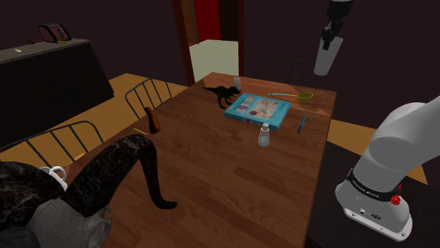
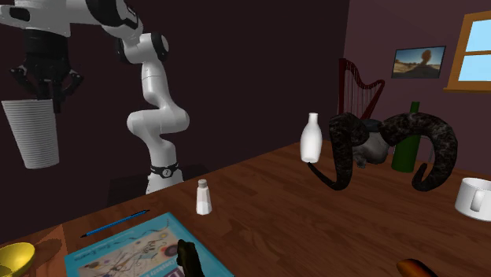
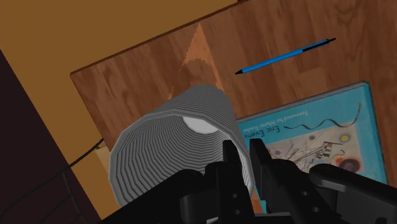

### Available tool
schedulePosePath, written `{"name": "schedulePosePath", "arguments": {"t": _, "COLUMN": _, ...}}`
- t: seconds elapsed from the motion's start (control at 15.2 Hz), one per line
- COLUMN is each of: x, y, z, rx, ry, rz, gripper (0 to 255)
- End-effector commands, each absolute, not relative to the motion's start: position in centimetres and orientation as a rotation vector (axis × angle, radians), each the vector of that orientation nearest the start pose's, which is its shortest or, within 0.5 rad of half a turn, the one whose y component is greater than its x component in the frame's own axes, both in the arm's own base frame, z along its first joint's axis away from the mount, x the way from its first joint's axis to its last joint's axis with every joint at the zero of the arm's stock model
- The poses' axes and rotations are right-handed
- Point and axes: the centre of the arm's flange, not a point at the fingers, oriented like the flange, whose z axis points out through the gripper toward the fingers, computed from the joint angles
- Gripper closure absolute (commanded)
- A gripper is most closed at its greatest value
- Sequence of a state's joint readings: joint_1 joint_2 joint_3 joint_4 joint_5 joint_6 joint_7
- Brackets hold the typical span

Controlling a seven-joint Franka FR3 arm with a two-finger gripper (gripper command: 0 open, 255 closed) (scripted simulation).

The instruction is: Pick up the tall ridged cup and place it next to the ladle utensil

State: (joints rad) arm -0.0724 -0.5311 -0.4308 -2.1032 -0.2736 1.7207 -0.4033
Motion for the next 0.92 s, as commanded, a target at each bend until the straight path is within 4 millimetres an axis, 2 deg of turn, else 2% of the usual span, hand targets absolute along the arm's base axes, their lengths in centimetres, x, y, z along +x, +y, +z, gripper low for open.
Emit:
{"name": "schedulePosePath", "arguments": {"t": 0.0, "x": 33.5, "y": -28.3, "z": 61.3, "rx": -3.240, "ry": 0.050, "rz": -0.121, "gripper": 255}}
{"name": "schedulePosePath", "arguments": {"t": 0.4, "x": 33.7, "y": -36.3, "z": 61.3, "rx": -3.240, "ry": 0.050, "rz": -0.121, "gripper": 255}}
{"name": "schedulePosePath", "arguments": {"t": 0.46, "x": 33.7, "y": -36.7, "z": 61.3, "rx": -3.240, "ry": 0.050, "rz": -0.121, "gripper": 255}}
{"name": "schedulePosePath", "arguments": {"t": 0.86, "x": 33.7, "y": -36.7, "z": 58.2, "rx": -3.240, "ry": 0.050, "rz": -0.121, "gripper": 255}}
